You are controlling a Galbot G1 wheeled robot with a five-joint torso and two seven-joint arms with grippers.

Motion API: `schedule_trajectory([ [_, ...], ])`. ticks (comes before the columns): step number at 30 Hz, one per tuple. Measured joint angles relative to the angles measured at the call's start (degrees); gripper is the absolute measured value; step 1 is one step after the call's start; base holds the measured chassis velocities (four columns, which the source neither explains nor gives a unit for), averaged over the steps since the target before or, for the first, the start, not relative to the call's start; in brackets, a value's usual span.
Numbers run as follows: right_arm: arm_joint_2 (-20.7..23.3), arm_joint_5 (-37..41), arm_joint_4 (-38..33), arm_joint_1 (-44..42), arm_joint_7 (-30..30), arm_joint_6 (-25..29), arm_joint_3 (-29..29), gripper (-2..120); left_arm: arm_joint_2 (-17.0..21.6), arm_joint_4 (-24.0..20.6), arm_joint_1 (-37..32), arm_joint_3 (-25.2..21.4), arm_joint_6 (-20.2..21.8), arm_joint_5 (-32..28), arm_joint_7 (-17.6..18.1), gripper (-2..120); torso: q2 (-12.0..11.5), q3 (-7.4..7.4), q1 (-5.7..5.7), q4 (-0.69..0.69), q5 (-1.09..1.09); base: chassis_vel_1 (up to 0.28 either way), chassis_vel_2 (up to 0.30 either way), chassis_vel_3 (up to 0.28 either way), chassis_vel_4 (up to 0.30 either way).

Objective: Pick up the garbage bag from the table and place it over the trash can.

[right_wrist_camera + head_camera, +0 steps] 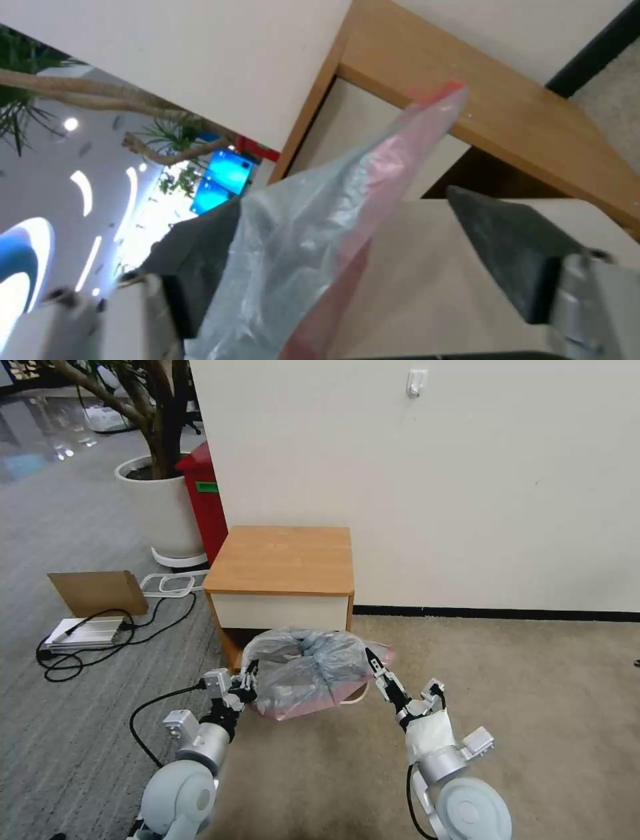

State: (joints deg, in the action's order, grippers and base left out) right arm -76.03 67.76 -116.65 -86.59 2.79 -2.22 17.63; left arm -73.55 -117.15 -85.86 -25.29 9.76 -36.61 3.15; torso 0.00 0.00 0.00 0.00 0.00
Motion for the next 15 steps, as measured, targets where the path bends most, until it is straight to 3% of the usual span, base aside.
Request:
schedule_trajectory([
  [5,0.0,-0.1,0.2,0.1,0.3,0.3,0.0,68,-0.2,0.0,0.0,0.0,0.1,-0.2,0.2,5,0.0,0.0,0.0,0.0,0.0,0.0,0.0,0.0,0.0],
  [7,0.0,-0.2,0.2,0.1,0.7,0.7,0.0,55,-0.4,-0.1,0.1,-0.2,0.2,-0.3,0.3,5,0.0,0.0,0.0,0.0,0.0,0.0,0.0,0.0,0.0],
  [9,0.0,-0.3,0.2,0.1,0.8,0.8,0.0,52,-0.4,-0.1,0.1,-0.2,0.2,-0.3,0.4,5,0.0,0.0,0.0,0.0,0.0,0.0,0.0,0.0,0.0],
  [15,-0.2,-0.8,0.3,0.5,1.3,1.2,0.0,26,-0.9,-0.1,0.0,-0.2,0.3,-0.5,0.7,5,0.0,0.0,0.0,0.0,0.0,0.0,0.0,0.0,0.0],
])
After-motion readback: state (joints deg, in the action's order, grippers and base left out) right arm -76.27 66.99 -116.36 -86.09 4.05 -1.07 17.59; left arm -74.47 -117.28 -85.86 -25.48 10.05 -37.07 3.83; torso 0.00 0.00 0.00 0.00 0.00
